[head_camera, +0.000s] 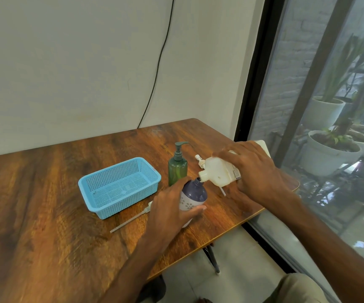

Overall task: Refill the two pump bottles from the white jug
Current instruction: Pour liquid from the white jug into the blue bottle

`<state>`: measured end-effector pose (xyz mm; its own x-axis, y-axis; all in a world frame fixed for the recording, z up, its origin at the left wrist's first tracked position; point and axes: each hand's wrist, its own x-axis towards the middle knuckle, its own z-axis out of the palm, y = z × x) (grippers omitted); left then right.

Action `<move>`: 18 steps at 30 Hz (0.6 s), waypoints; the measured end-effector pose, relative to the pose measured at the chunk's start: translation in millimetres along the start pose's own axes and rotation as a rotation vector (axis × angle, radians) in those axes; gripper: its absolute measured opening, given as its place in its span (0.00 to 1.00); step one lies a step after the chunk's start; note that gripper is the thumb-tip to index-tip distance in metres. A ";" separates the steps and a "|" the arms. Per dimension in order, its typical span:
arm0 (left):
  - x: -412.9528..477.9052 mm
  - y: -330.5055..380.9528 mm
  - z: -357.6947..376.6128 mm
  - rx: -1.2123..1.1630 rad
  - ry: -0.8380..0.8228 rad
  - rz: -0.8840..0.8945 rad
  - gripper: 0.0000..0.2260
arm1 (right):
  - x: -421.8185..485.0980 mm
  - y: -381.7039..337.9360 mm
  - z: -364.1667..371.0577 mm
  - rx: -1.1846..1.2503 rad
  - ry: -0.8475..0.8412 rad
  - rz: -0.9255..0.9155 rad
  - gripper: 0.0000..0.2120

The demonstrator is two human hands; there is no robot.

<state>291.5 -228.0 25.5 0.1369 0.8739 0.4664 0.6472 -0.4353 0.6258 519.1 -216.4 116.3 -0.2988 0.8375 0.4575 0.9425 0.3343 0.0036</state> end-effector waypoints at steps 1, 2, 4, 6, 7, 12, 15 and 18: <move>-0.1 -0.2 0.1 0.000 -0.001 0.001 0.38 | 0.0 0.4 -0.1 0.001 0.001 -0.005 0.37; -0.2 0.2 0.1 -0.001 -0.002 0.000 0.38 | 0.2 0.2 -0.3 0.000 0.001 -0.007 0.36; -0.2 0.5 -0.1 -0.003 -0.001 -0.003 0.38 | 0.5 -1.0 -0.3 -0.001 0.004 -0.006 0.36; -0.2 0.7 -0.4 -0.013 0.001 -0.006 0.38 | 1.1 -1.4 -0.1 0.002 0.007 -0.009 0.35; -0.3 0.8 -0.6 -0.017 0.002 -0.005 0.37 | 1.4 -1.3 -0.4 -0.003 0.012 -0.017 0.35; -0.3 -0.2 -1.3 -0.023 -0.008 -0.009 0.38 | 2.1 -1.7 -1.2 -0.011 0.010 -0.027 0.33; 0.1 0.3 -1.6 -0.015 -0.008 -0.010 0.38 | 3.1 -2.5 -1.7 -0.025 0.006 -0.025 0.34; 0.0 0.9 -1.3 -0.008 -0.001 -0.003 0.38 | 5.0 -3.2 -2.6 -0.020 -0.009 -0.026 0.34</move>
<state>291.1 -228.7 26.9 0.1356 0.8755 0.4638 0.6416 -0.4343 0.6322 514.9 -214.4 120.8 -0.3241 0.8328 0.4488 0.9373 0.3470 0.0331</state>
